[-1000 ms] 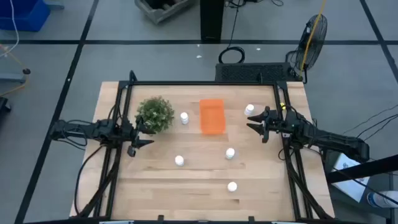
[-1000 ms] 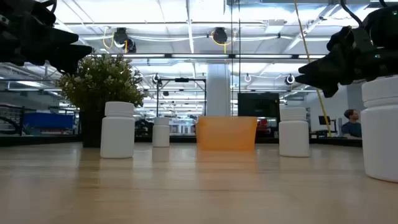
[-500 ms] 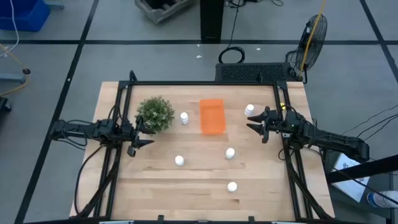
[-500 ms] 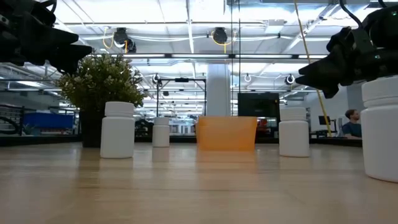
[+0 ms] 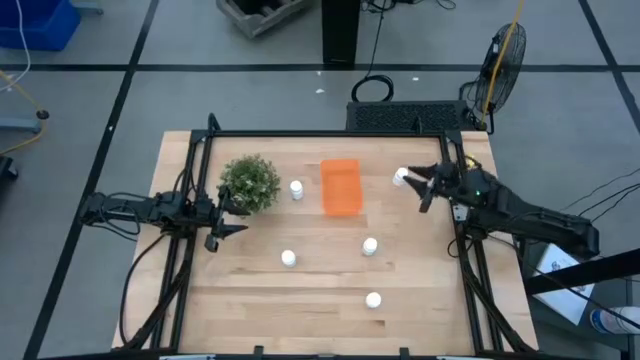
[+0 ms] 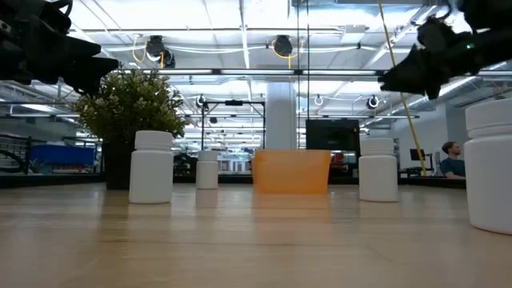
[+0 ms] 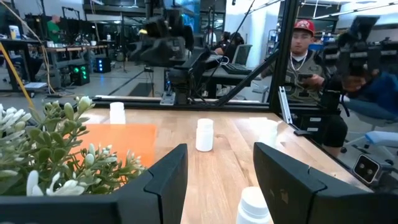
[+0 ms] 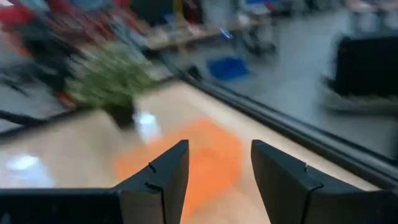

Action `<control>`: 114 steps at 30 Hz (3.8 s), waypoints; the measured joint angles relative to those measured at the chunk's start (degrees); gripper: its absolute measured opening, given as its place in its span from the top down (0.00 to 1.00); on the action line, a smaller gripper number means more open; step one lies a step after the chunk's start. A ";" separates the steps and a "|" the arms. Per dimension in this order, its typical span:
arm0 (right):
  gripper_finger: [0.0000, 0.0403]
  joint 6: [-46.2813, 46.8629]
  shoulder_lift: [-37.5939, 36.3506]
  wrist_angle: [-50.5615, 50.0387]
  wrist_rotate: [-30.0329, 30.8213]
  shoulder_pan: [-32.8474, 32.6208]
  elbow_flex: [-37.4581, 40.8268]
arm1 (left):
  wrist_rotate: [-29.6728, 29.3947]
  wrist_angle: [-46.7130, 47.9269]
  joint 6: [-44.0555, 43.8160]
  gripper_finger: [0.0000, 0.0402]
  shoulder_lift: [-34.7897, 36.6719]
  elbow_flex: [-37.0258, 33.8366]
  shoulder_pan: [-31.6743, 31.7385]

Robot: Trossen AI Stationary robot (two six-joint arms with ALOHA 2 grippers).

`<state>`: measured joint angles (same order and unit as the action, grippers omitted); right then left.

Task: Pick and place pill bottles into a basket
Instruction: Put the white pill bottle into the orange bin

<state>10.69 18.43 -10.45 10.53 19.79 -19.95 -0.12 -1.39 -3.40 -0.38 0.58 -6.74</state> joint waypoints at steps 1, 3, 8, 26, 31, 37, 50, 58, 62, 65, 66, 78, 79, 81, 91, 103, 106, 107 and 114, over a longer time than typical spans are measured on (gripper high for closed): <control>0.59 -0.23 2.08 -3.88 1.43 0.00 -2.81 | -0.02 0.04 0.02 0.54 0.02 0.02 0.00; 0.59 -0.51 6.27 -9.30 4.69 -0.01 -9.28 | -0.05 0.12 0.13 0.54 0.00 0.02 0.02; 0.59 -2.70 17.72 -22.87 11.95 0.00 -23.59 | -0.33 0.22 0.17 0.54 0.00 0.04 0.02; 0.26 -1.21 44.88 -49.94 11.71 0.15 -48.95 | -0.41 0.28 0.09 0.54 0.00 0.04 0.02; 0.19 -0.12 52.03 -54.76 8.00 3.19 -50.94 | -0.46 0.30 -0.28 0.54 0.00 0.04 0.02; 0.19 0.56 58.63 -56.30 3.60 7.34 -50.94 | -0.46 0.30 -0.36 0.54 0.00 0.04 0.02; 0.19 -2.81 61.45 -52.83 2.76 13.16 -49.72 | -0.48 0.33 -0.52 0.54 0.00 0.04 0.02; 0.19 -2.40 61.45 -47.14 -1.06 13.62 -44.09 | -0.46 0.33 -0.50 0.54 0.01 0.04 0.01; 0.19 -2.37 61.45 -44.97 -1.79 13.62 -41.46 | -0.46 0.33 -0.48 0.54 0.01 0.04 0.02; 0.19 -2.39 61.45 -43.52 -1.79 13.62 -39.64 | -0.46 0.35 -0.48 0.54 0.01 0.04 0.02; 0.19 -2.39 61.45 -43.12 -1.82 13.62 -39.05 | -0.46 0.34 -0.48 0.54 0.00 0.04 0.02; 0.20 -2.39 61.45 -36.64 -3.76 13.62 -34.20 | -0.46 0.33 -0.39 0.54 0.00 0.04 0.01; 0.20 -2.40 61.45 -36.14 -3.78 13.62 -34.20 | -0.46 0.34 -0.39 0.54 0.01 0.04 0.02; 0.20 -2.70 61.45 -35.34 -3.78 13.62 -34.20 | -0.46 0.33 -0.40 0.54 0.00 0.04 0.02; 0.21 -3.49 61.45 -34.13 -4.82 14.20 -34.20 | -0.46 0.33 -0.41 0.54 0.00 0.04 0.02; 0.21 -4.09 61.45 -33.41 -4.70 15.15 -34.20 | -0.46 0.33 -0.44 0.54 0.01 0.04 0.02; 0.21 -4.10 61.45 -32.72 -4.68 15.15 -34.20 | -0.46 0.32 -0.46 0.54 0.02 0.04 0.00; 0.21 -4.12 61.45 -32.43 -4.68 15.15 -34.20 | -0.46 0.33 -0.46 0.54 0.00 0.04 0.02; 0.21 -4.08 61.45 -31.89 -4.66 15.15 -34.20 | -0.46 0.30 -0.50 0.54 0.00 0.04 0.01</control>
<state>6.61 79.88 -42.33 5.87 34.94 -54.15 -0.58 -1.08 -3.90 -0.38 0.62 -6.73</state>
